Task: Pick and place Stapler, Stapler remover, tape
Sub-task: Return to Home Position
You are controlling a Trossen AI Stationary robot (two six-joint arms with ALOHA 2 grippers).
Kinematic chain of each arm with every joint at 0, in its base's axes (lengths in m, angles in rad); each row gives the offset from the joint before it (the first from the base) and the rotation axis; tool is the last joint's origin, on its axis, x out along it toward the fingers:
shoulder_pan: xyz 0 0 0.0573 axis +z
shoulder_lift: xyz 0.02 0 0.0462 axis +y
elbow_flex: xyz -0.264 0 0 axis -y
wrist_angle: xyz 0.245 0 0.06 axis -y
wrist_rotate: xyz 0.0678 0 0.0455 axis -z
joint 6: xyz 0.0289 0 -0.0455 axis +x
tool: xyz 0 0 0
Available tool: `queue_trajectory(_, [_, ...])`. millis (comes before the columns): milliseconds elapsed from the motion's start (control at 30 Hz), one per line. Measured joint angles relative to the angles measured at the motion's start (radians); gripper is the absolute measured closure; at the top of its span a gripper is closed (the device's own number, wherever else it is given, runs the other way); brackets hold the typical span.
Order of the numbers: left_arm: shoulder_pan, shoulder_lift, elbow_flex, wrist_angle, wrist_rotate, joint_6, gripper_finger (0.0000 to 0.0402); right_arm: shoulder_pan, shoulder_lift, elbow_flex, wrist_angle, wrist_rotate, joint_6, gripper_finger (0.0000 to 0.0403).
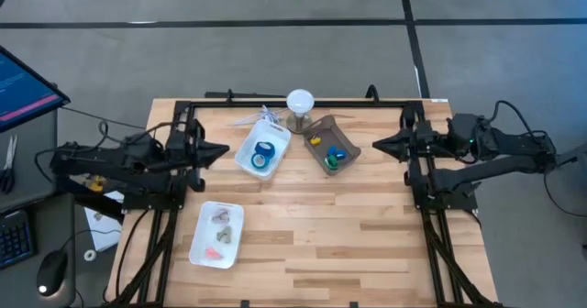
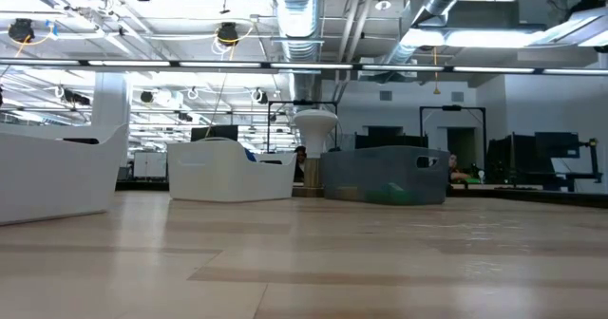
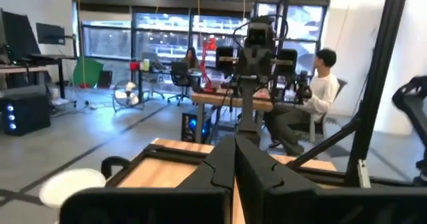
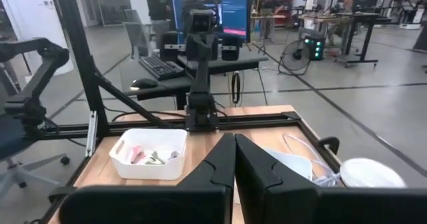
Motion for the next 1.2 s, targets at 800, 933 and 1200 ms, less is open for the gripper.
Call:
queue_trajectory(800, [0.000,-0.476,-0.270,0.041,0.000,0.054,0.0401,0.000,-0.164,-0.080,0.002,0.081,-0.027,0.0403])
queue_trajectory(933, [0.000,-0.508,-0.304,0.042,0.000,0.053,0.0401,0.001,-0.250,-0.173,0.057,0.085,-0.023,0.0403])
queue_trajectory(1200, [0.000,-0.513,-0.318,0.039,-0.037,0.052,0.0401,0.000,-0.470,-0.324,0.089,0.111,0.034,0.0403])
